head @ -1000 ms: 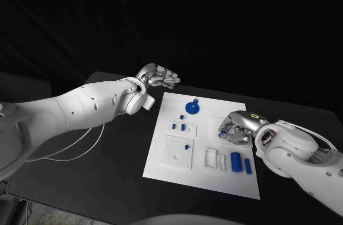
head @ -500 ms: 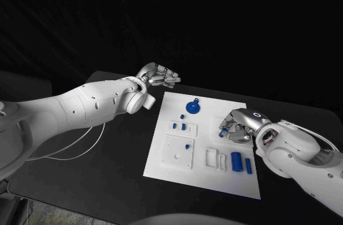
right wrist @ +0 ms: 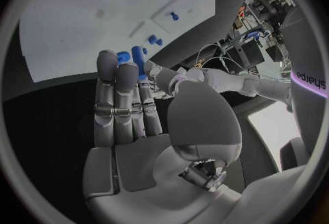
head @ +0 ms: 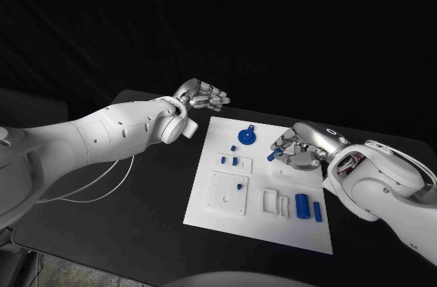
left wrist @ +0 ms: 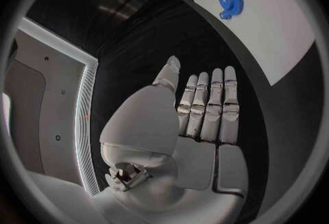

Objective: Assemble the parts on the task board

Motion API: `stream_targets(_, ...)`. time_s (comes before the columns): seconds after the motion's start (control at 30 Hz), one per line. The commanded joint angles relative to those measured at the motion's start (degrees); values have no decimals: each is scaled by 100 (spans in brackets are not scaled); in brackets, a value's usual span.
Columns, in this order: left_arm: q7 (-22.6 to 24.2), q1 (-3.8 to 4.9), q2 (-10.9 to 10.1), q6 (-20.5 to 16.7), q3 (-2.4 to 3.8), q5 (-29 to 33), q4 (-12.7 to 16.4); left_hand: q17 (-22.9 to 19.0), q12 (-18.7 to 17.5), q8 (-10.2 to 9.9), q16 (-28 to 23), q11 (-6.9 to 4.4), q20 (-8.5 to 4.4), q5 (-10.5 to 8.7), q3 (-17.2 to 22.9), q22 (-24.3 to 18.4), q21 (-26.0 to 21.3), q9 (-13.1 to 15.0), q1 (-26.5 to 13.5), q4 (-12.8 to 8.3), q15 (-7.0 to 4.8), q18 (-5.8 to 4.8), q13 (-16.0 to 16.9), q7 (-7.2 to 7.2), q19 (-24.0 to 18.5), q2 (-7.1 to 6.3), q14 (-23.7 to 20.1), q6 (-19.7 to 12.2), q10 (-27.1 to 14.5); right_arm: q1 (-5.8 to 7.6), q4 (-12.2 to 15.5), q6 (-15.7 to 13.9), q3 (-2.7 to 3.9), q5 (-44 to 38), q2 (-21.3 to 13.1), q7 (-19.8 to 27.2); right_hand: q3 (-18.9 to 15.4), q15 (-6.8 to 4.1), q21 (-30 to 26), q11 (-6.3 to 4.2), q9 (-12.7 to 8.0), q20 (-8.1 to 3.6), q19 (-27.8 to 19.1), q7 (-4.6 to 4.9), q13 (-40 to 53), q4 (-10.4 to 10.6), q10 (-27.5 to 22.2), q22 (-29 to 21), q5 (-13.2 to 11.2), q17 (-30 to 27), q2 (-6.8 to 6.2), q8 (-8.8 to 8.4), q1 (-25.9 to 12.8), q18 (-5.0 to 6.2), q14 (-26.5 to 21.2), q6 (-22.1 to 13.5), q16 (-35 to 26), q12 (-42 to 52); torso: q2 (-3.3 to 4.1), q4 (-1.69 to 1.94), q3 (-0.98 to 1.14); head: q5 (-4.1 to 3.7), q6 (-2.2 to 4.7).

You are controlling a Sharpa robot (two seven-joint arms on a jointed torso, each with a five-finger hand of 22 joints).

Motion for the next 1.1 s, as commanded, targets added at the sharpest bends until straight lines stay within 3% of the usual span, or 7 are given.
stream_targets(0.03,43,-4,30,67,6,28,-3,-4,-4,-5,-5,-1,17,-10,18,-7,25,-4,5,24,5,-34,6,-25,-5,36,-25,2,-31,-1,91,-32,12,419,143,237,-34,-51,10,-79,7,-26,176,-6,9,-14,125,14,42,-11,94,41,19,100,-3,19,25,18,-1,0,-7,-2,-10)
stream_targets(0.1,43,-4,39,68,6,28,-6,-4,-4,-5,-5,-1,17,-10,18,-7,25,-4,5,24,5,-34,6,-25,-5,36,-25,2,-31,0,113,-29,3,447,245,270,-36,-50,6,-79,8,-25,176,-6,10,-17,124,15,42,-13,97,41,20,101,-3,17,25,19,0,-3,-5,-10,1)
stream_targets(0.17,44,-4,55,71,6,28,-9,-4,-4,-5,-5,-1,17,-10,18,-7,25,-4,5,24,5,-34,6,-25,-5,36,-25,2,-31,0,143,-32,-52,446,391,321,-43,-48,-10,-78,12,-20,177,-5,10,-33,122,22,43,-23,108,41,16,104,-3,16,24,18,0,-3,-6,-12,12)
stream_targets(0.37,33,-4,99,91,7,28,-13,-4,-3,-10,-5,-1,16,-10,16,-7,25,-6,5,21,3,-34,6,-22,-3,40,-21,-4,-28,1,120,-29,-325,265,749,476,-43,-45,-32,-75,16,-16,182,-2,10,-65,117,37,46,-41,126,40,5,109,-3,9,29,19,2,17,-8,4,7)
stream_targets(0.6,25,-5,135,106,7,28,-10,-4,-3,-10,-5,-1,16,-10,16,-7,25,-6,5,21,3,-34,6,-22,-3,40,-21,-4,-28,0,-40,39,-646,169,902,558,-47,-45,-35,-74,19,-15,184,-2,11,-82,119,50,50,-54,136,41,-1,116,-3,11,31,20,1,1,-10,66,-19)
stream_targets(0.73,23,-6,143,112,7,28,-2,-4,-3,-8,-6,-1,15,-3,18,-7,25,-5,0,19,4,-34,6,-20,-2,46,-22,-13,-27,-1,-107,75,-803,89,961,620,-42,-43,-37,-73,19,-13,185,-1,11,-92,117,56,50,-60,139,40,-3,119,-4,9,33,19,8,2,3,92,-43)
stream_targets(1.1,15,-6,139,112,7,28,8,-3,-4,-7,-4,-2,15,-4,20,-8,23,-5,-3,16,2,-36,6,-21,-6,48,-15,-15,-20,-14,-184,183,-1008,-287,983,740,-61,-42,-43,-74,20,-10,186,-1,11,-133,119,88,47,-81,155,41,-2,119,-6,12,41,20,3,-7,2,115,-63)
